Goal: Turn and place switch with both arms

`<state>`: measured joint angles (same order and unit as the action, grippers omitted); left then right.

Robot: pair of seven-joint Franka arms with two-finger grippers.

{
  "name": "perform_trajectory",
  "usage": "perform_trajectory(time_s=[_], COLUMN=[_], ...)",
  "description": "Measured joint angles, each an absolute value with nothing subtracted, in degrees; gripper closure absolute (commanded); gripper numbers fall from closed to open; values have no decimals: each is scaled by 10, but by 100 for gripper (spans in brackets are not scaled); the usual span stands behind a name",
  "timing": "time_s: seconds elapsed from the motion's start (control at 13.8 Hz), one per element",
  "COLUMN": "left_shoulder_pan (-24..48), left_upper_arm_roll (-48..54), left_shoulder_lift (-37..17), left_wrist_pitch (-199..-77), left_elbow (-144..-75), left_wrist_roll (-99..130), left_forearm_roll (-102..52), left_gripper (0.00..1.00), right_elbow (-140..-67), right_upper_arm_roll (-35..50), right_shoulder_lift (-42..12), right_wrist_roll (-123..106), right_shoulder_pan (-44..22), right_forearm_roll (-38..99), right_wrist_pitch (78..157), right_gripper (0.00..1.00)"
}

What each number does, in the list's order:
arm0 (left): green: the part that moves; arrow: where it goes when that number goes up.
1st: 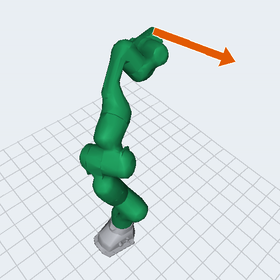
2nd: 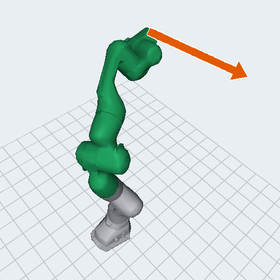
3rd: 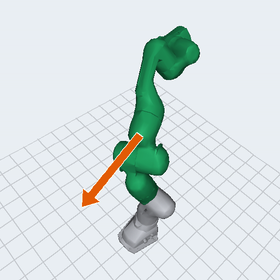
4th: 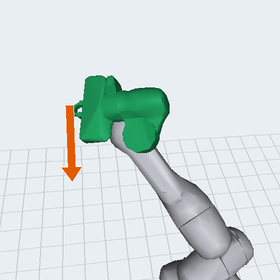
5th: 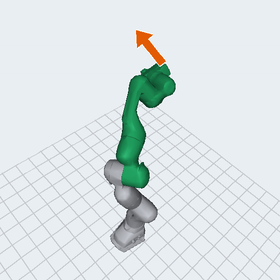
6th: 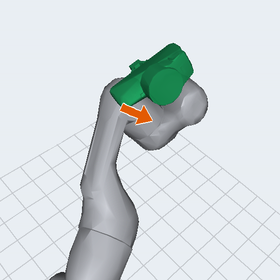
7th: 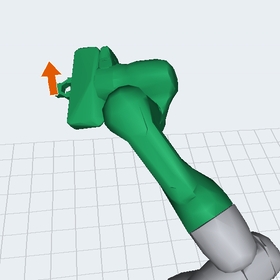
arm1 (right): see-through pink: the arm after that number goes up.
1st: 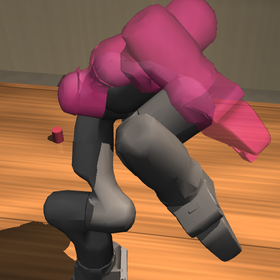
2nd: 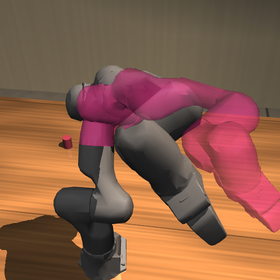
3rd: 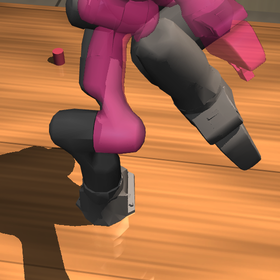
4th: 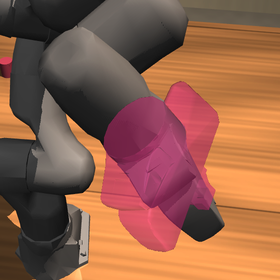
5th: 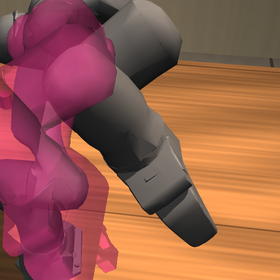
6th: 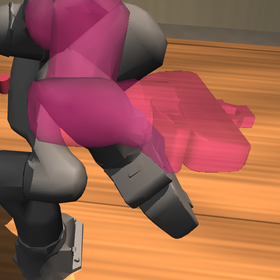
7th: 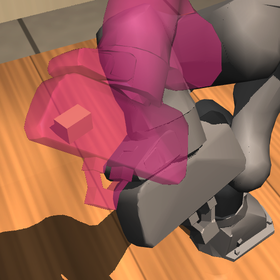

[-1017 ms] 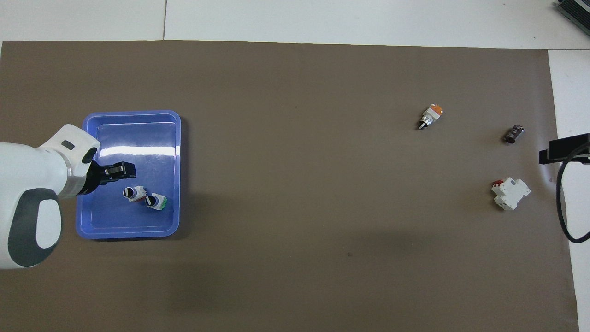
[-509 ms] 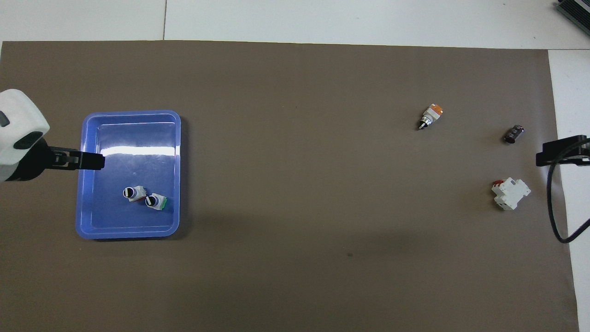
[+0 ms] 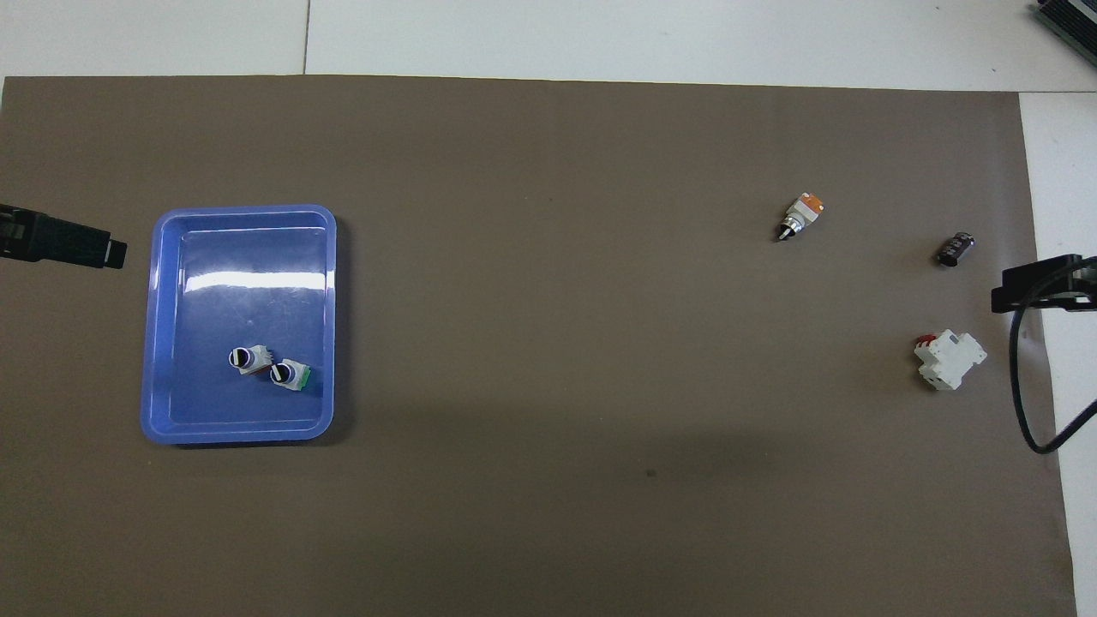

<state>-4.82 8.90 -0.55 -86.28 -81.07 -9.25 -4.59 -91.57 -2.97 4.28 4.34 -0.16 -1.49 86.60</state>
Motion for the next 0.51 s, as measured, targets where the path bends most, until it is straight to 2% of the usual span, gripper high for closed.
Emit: perform_trajectory(time_s=[0.15, 0.36, 0.51], left_shoulder_pan=[-42, 54, 80], left_upper_arm_roll=[83, -6, -32], left_shoulder_lift=[-1, 11, 13], left_wrist_pitch=[-855, -837, -823], left_elbow=[-806, -805, -805], left_wrist_roll=[-94, -94, -94], left_forearm_roll=[-46, -45, -44], left_gripper=[0, 0, 0], right_elbow=[-916, -916, -916], right_upper_arm_roll=[-27, -23, -23], right_shoulder_lift=[43, 43, 44], right_wrist_roll=[43, 43, 43], right_shoulder_pan=[-3, -4, -4], right_forearm_roll=[-15, -15, -15], right_wrist_pitch=[866, 866, 866], right_gripper=[0, 0, 0])
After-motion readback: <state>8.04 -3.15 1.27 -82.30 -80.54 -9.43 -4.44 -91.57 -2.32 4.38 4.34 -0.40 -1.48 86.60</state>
